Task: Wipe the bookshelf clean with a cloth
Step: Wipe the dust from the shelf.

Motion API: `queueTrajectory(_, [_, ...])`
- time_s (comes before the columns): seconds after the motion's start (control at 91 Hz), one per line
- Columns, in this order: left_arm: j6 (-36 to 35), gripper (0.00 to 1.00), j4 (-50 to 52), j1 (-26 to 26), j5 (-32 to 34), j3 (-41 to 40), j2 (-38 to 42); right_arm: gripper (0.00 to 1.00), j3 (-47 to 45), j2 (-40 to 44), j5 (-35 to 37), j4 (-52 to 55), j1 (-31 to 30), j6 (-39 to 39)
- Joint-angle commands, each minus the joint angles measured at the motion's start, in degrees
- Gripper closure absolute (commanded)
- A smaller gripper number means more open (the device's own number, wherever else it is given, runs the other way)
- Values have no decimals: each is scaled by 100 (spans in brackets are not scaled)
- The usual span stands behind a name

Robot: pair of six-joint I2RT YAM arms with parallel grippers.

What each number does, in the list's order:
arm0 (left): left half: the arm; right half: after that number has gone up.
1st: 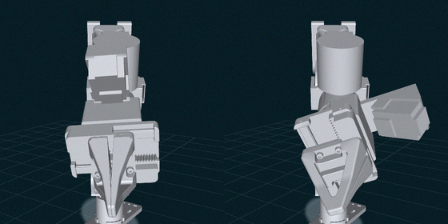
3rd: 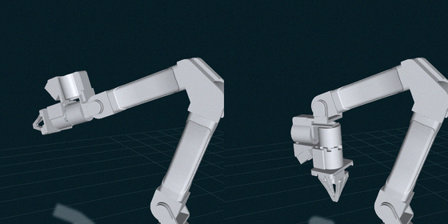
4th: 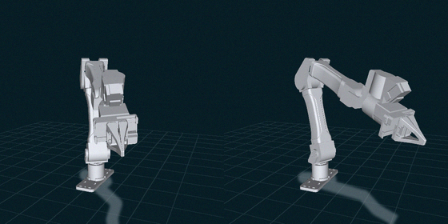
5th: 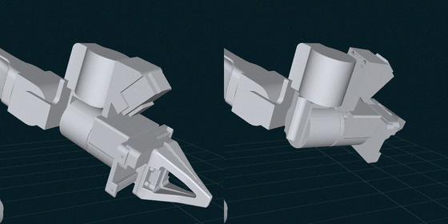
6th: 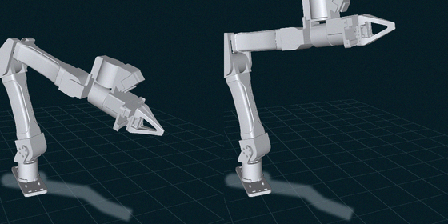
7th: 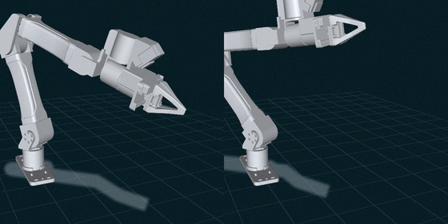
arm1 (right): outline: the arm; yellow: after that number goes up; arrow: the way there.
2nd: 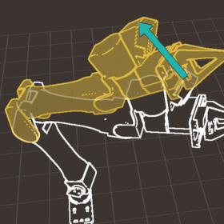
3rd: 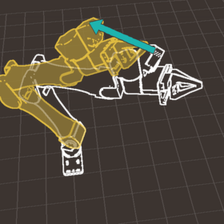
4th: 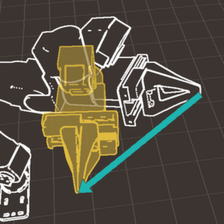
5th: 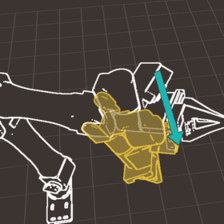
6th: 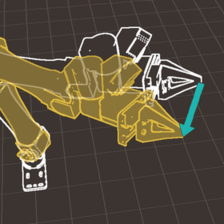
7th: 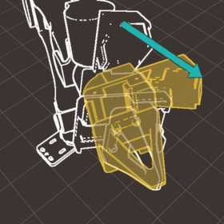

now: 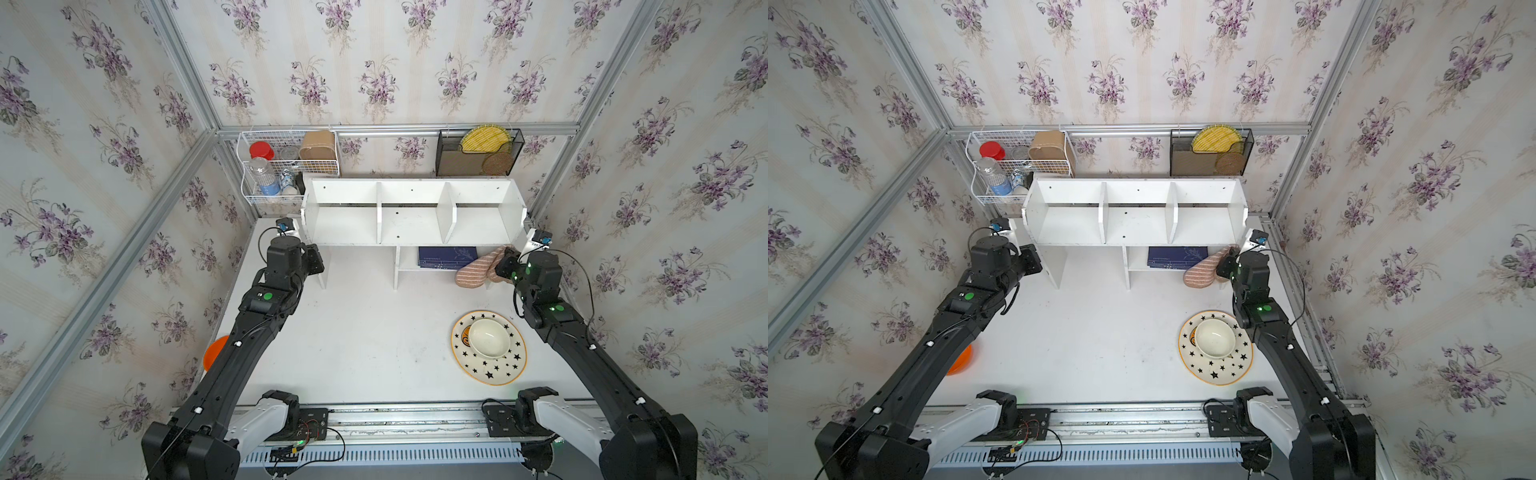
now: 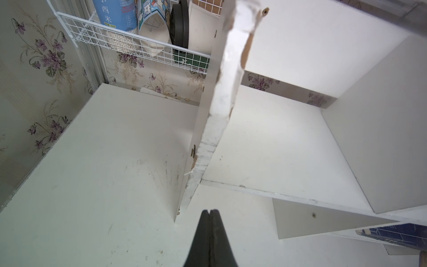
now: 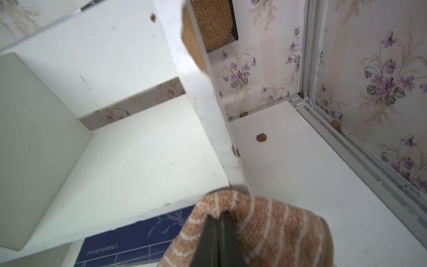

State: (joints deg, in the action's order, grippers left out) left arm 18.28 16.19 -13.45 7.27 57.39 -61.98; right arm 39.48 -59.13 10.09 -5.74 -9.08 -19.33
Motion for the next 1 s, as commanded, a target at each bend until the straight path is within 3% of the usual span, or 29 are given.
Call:
queueTrajectory(0.0, [-51,100,-212,2,21,-6,17,100,-418,29,148,39,1,-234])
queueTrajectory(0.242, [-43,100,-212,1,12,-7,1,100,-1086,-76,-438,-320,-18,-603])
queueTrajectory(0.659, [-48,100,-225,1,16,-24,41,100,445,808,-728,553,-347,-407])
queueTrajectory(0.78, [-52,100,-230,1,-5,-12,45,100,649,860,-565,525,-1102,-343])
queueTrajectory(0.989, [-26,100,-247,3,-49,-26,28,100,1224,-25,326,17,-3448,-80])
